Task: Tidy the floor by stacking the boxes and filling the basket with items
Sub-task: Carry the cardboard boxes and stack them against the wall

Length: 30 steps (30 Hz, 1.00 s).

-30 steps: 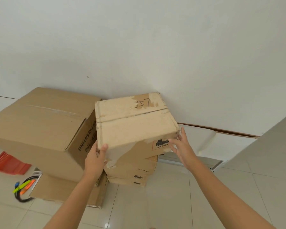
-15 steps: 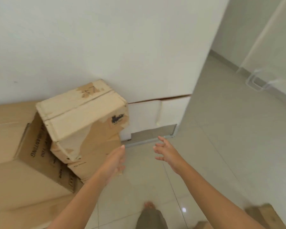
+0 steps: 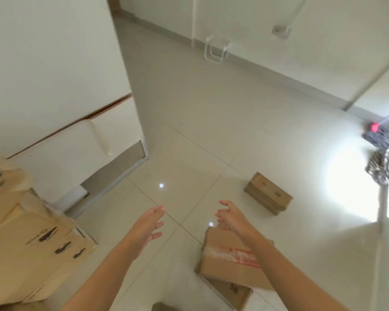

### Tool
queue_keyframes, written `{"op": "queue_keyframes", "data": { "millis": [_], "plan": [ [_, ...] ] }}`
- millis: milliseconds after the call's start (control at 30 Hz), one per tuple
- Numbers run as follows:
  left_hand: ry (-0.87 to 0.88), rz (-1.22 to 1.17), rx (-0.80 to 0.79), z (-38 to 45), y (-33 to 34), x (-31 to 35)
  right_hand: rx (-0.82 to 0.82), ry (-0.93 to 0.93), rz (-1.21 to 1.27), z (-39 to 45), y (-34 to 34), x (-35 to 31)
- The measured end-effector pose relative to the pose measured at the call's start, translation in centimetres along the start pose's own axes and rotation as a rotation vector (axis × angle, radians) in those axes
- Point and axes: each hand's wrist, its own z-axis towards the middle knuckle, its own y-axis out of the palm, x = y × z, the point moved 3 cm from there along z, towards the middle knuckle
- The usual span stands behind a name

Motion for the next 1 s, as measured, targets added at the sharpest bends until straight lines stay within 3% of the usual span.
{"op": "queue_keyframes", "data": {
  "millis": [233,467,600,800,900,1000],
  "plan": [
    [-0.037,0.171,-0.076,1.8,11.2,-1.9,0.109,0.201,0.064,-1.4,-10.2,10.2],
    [-0.051,0.337,-0.067,4.6,20.6,-8.8,0.116,0.305,-0.001,0.9,-17.0,19.9],
    [-0.076,0.411,0.001,8.0,21.8,-14.9,0.183,0.344,-0.078,4.1,-17.0,25.9],
    [-0.084,0.554,0.115,16.7,19.0,-25.2,0.440,0.479,-0.046,11.2,-13.3,35.5],
    [-0.168,0.483,0.174,20.1,17.7,-30.0,0.508,0.513,-0.062,14.2,-11.0,38.5],
    [-0.061,0.388,0.156,21.7,17.4,-32.3,0.676,0.429,-0.198,15.2,-9.3,38.0]
  ]
}}
